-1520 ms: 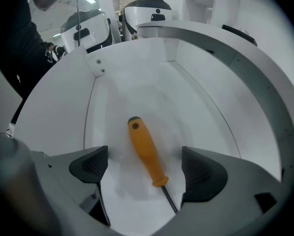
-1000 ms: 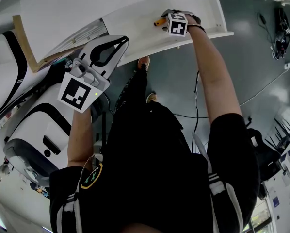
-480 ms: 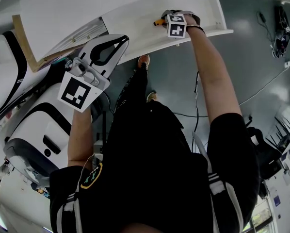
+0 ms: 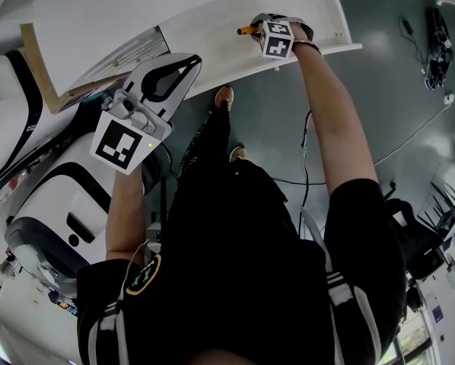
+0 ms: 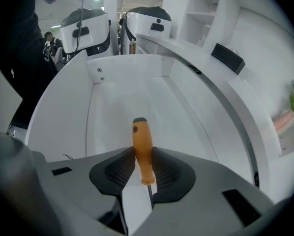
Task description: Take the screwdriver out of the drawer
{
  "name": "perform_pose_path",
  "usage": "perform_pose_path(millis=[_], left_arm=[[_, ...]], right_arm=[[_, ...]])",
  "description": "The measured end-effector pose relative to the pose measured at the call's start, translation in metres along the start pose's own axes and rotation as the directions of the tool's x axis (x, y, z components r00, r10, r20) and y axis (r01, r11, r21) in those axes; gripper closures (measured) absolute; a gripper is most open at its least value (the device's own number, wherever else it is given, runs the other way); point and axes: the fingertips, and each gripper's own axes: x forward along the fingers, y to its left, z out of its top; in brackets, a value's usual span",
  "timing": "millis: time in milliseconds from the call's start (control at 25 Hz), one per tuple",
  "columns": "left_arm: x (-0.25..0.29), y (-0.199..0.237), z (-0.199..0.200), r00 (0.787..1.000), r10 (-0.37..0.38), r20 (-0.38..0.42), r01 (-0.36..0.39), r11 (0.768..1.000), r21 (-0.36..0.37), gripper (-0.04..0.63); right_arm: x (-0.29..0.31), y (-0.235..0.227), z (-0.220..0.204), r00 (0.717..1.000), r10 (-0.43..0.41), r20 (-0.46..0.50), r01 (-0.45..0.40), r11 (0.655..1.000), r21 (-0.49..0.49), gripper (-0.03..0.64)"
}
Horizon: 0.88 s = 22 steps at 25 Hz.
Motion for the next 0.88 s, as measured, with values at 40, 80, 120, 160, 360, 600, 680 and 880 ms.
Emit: perform_pose_path(millis=[40,80,120,160,360,600,680,880], left_arm=[[0.0,-0.001,0.001,1.0,-0.001,0.002,0.001,1.0,0.002,0.574],[-0.001,-0.003,0.002,1.0,-0.003,0.005,0.003,1.0,0.004,0.574],[-0.001,-0.004,0.003,1.0,-0.004,0.007,0.004,1.0,0.007,0.574],[-0.002,-0.006,0.005,1.0,-0.007,0.009,0.007,1.0,0.009,0.574],[-0.006,-0.016,0.009,1.0,-0.018,0.021,0.018,1.0,0.02,0.574],[-0.009,-0.029,0.016,0.999,-0.028,0.039,0.027,0.999,0.033,0.574],[-0.009,-0.034,0.022,0.998,-0.035,0.047,0.033,0.999,0.044,0.574],[-0.009,-0.05,0.036,0.997,-0.051,0.066,0.047,0.997,0.065,0.574]], right_arm=[[-0.003,0.0,0.003,1.0,-0.005,0.006,0.005,1.0,0.004,0.494],[-0.007,-0.001,0.005,1.0,-0.011,0.012,0.011,1.0,0.008,0.494],[-0.01,-0.001,0.007,1.0,-0.02,0.019,0.02,1.0,0.012,0.494],[-0.014,-0.002,0.009,0.999,-0.03,0.026,0.03,0.999,0.017,0.494],[-0.037,-0.005,0.021,0.993,-0.094,0.078,0.09,0.994,0.056,0.494],[-0.082,-0.006,0.041,0.96,-0.205,0.19,0.174,0.971,0.164,0.495],[-0.102,-0.008,0.047,0.939,-0.252,0.233,0.203,0.955,0.215,0.495],[-0.154,-0.006,0.061,0.881,-0.351,0.317,0.263,0.921,0.287,0.495]])
